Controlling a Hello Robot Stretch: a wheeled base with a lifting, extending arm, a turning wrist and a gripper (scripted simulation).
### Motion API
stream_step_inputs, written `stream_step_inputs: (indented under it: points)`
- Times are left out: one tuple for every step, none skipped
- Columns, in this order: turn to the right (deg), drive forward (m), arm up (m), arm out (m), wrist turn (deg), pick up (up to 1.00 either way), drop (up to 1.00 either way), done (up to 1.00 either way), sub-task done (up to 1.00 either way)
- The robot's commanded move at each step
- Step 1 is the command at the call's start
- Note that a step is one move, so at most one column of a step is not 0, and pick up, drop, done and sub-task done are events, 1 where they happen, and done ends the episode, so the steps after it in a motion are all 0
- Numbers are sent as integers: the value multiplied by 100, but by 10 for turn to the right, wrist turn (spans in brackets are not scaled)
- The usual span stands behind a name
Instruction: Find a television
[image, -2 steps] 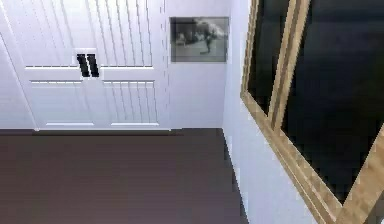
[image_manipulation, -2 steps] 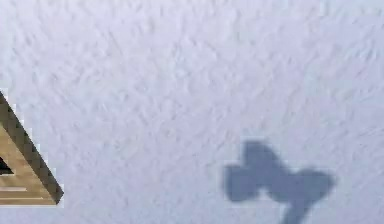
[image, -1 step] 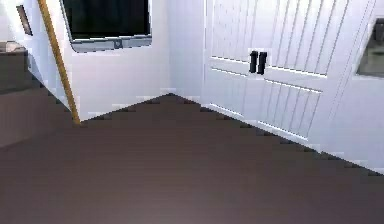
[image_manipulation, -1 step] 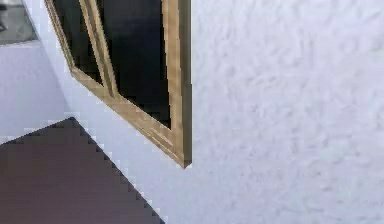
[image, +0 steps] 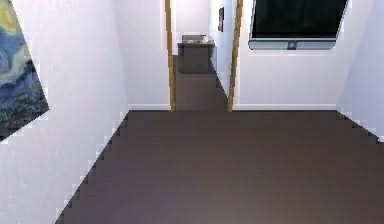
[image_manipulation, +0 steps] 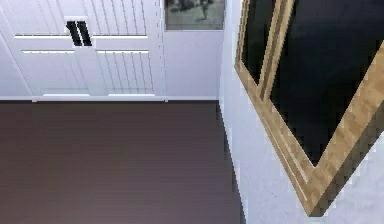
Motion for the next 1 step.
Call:
stream_step_inputs:
  points:
    - [0,20,0,0,0,0,0,0,0]
